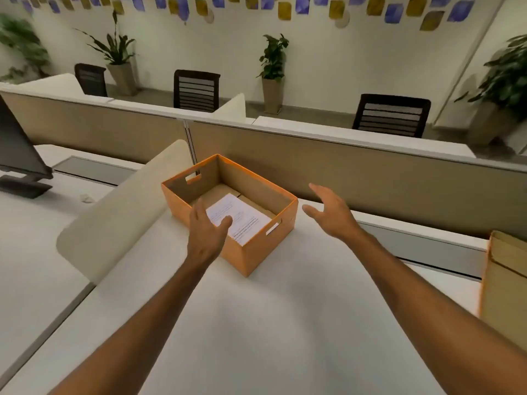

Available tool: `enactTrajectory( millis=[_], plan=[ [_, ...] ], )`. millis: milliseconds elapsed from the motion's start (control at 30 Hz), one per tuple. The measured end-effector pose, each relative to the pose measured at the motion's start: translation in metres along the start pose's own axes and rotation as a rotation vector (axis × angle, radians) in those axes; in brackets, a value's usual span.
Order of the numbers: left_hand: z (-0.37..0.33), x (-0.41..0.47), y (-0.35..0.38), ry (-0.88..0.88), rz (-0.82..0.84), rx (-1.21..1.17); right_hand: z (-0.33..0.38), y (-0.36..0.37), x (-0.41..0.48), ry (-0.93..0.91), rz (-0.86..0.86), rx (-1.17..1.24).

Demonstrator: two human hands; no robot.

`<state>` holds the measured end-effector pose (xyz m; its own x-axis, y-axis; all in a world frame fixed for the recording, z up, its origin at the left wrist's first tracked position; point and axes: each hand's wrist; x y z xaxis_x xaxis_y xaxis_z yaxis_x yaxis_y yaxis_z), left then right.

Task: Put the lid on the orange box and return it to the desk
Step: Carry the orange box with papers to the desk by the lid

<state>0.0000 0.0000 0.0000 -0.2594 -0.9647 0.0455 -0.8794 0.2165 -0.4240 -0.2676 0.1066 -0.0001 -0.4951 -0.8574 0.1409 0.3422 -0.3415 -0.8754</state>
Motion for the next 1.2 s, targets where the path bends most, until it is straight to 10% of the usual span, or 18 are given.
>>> enactTrajectory(
  millis=[333,1200],
  plan=[
    [0.052,0.02,0.023,-0.437,0.102,-0.381,-0.012,0.06,0.061,0.199,0.201,0.107],
    [0.057,0.012,0.025,-0.512,0.135,-0.474,-0.022,0.067,0.04,0.54,0.08,0.692]
  ],
)
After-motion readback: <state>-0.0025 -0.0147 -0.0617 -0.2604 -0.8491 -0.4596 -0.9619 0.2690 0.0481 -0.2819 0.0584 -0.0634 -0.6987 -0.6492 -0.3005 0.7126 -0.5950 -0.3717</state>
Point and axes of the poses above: each hand's wrist, its own x-axis towards the middle knuckle, its own y-axis out of the palm, z = x × y, and after that the axes turned 11 degrees about -x, right-handed
